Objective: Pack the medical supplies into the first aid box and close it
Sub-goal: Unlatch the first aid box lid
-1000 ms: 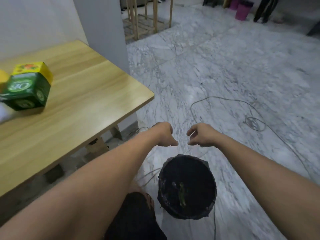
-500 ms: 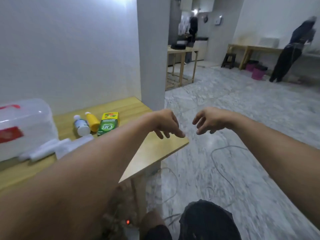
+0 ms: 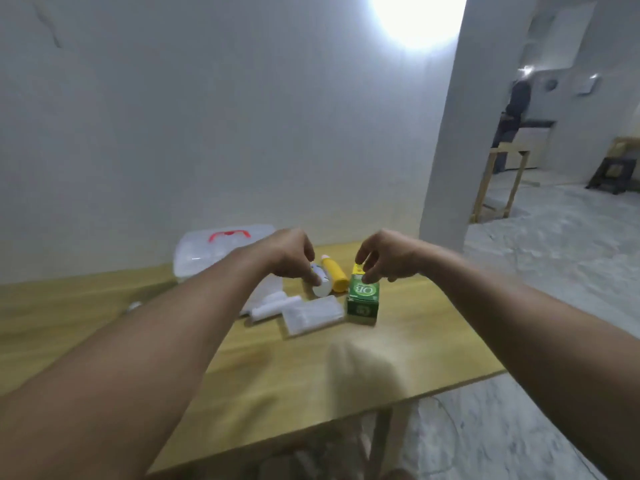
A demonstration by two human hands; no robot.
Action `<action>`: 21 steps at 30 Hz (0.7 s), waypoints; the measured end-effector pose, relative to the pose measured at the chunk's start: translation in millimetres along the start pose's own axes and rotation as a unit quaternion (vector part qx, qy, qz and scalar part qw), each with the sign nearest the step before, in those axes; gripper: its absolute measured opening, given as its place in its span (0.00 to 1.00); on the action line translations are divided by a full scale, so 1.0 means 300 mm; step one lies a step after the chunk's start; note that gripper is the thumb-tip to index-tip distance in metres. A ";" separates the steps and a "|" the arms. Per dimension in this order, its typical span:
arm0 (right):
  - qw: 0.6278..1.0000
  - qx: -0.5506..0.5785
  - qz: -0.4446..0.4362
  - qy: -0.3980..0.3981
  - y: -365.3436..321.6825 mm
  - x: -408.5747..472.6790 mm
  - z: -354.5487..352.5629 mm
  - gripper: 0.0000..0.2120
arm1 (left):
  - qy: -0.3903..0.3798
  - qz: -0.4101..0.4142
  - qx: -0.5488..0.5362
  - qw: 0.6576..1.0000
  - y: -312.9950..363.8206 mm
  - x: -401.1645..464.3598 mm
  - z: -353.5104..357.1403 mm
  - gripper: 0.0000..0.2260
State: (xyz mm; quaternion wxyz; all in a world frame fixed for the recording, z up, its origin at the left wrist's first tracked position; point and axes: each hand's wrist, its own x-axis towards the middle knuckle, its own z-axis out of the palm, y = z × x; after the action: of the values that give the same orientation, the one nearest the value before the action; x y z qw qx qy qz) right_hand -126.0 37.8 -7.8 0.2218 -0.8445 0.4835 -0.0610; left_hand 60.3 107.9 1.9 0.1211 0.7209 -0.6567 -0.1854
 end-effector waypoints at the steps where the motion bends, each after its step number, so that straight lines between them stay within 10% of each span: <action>1: 1.000 -0.009 -0.018 0.009 -0.044 0.023 0.025 0.19 | 0.029 -0.013 0.005 0.999 -0.059 -0.012 -0.014 0.25; 8: 0.983 -0.062 -0.138 0.104 -0.256 0.184 0.186 0.18 | 0.178 -0.067 0.104 0.976 -0.371 -0.067 -0.076 0.30; 21: 0.898 -0.246 -0.315 0.186 -0.358 0.345 0.402 0.34 | 0.202 -0.050 0.144 0.967 -0.609 -0.054 -0.016 0.34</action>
State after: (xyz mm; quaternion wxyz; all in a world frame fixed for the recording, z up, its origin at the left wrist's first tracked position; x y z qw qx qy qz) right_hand 51.5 35.3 -80.7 -0.1176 -0.9537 0.2239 -0.1629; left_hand 226.1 143.3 -68.5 0.1368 0.7851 -0.6015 0.0554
